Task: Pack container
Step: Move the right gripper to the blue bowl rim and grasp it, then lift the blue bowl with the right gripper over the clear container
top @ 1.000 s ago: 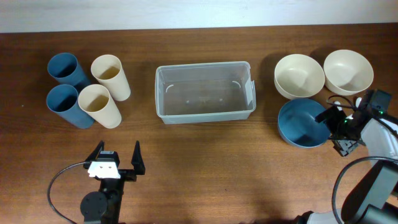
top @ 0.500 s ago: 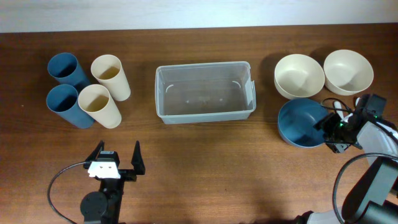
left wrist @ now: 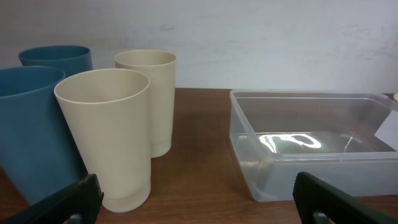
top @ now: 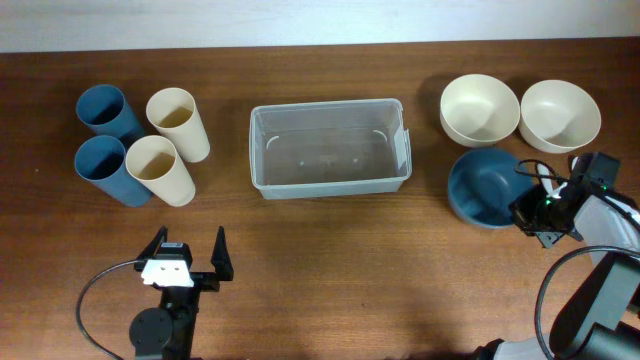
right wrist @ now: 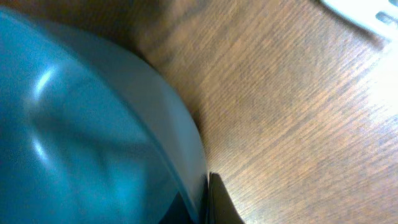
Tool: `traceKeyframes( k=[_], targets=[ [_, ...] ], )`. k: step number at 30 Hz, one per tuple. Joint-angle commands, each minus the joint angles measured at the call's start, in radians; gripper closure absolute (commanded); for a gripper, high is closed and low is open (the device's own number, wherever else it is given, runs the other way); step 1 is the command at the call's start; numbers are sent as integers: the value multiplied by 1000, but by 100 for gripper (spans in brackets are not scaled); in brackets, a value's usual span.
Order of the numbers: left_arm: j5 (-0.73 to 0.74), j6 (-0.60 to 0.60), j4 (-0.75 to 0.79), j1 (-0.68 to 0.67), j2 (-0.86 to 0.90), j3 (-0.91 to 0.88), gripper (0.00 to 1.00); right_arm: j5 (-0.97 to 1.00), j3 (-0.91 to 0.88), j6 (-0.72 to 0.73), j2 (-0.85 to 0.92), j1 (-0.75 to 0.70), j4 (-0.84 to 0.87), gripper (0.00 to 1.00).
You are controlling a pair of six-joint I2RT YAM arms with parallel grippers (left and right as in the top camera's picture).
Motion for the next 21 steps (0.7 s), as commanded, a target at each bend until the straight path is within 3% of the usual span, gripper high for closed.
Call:
traceKeyframes(
  k=[1,9,21],
  targets=[
    [-3,16,-5,-5,-9,-3,0,-38,-6,-4,4,-5,-32,96],
    [-3,16,-5,-5,-9,-3,0,-48,-5,-17,-84,-5,-140,97],
    [-3,16,-5,-5,-9,-3,0,-373,-4,-94,-409,-5,-163,96]
  ],
)
